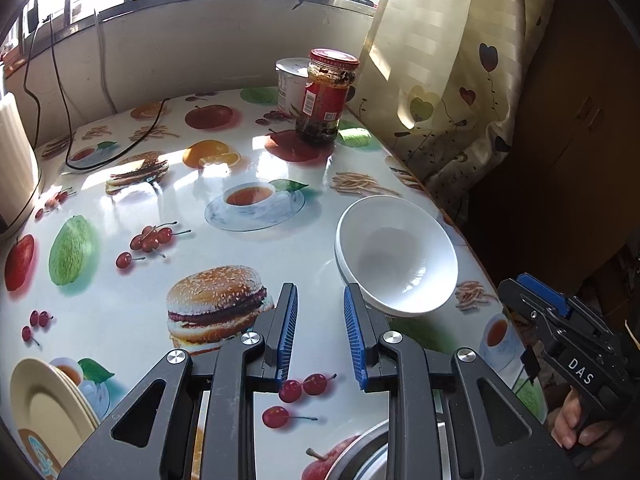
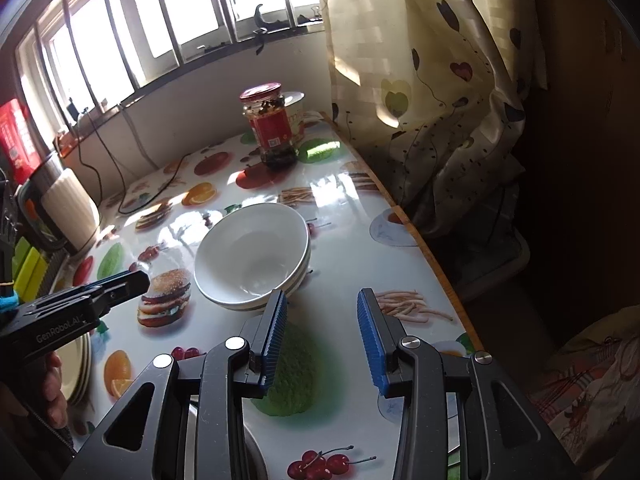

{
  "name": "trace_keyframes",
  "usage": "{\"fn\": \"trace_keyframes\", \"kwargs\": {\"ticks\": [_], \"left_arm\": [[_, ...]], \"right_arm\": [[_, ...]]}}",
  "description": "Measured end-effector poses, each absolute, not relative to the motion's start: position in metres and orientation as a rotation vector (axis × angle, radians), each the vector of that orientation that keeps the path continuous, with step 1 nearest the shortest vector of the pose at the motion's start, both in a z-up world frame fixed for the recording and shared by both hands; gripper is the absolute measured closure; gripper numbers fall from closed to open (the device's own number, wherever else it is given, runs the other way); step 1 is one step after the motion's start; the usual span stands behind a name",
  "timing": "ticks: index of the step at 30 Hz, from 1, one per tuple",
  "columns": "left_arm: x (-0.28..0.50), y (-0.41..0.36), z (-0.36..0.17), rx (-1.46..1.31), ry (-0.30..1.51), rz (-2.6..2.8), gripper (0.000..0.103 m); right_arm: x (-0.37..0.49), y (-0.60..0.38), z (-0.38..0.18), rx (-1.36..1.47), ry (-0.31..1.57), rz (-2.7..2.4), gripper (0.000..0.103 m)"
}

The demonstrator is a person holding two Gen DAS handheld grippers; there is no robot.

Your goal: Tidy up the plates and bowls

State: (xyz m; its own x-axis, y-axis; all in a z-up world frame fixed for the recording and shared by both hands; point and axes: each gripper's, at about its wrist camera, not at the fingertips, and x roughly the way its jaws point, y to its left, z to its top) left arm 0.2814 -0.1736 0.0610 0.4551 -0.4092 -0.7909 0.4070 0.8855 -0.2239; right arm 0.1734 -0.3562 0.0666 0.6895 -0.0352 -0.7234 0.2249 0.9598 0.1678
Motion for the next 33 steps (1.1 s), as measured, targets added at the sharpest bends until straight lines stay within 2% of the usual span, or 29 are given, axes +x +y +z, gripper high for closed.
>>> {"fn": "trace_keyframes", "kwargs": {"ticks": [33], "left_arm": [[0.317, -0.211, 0.033, 0.049, 1.032, -0.515, 0.078]], "right_arm": [[0.249, -0.351, 0.034, 0.169, 0.901, -0.067, 0.067]]}}
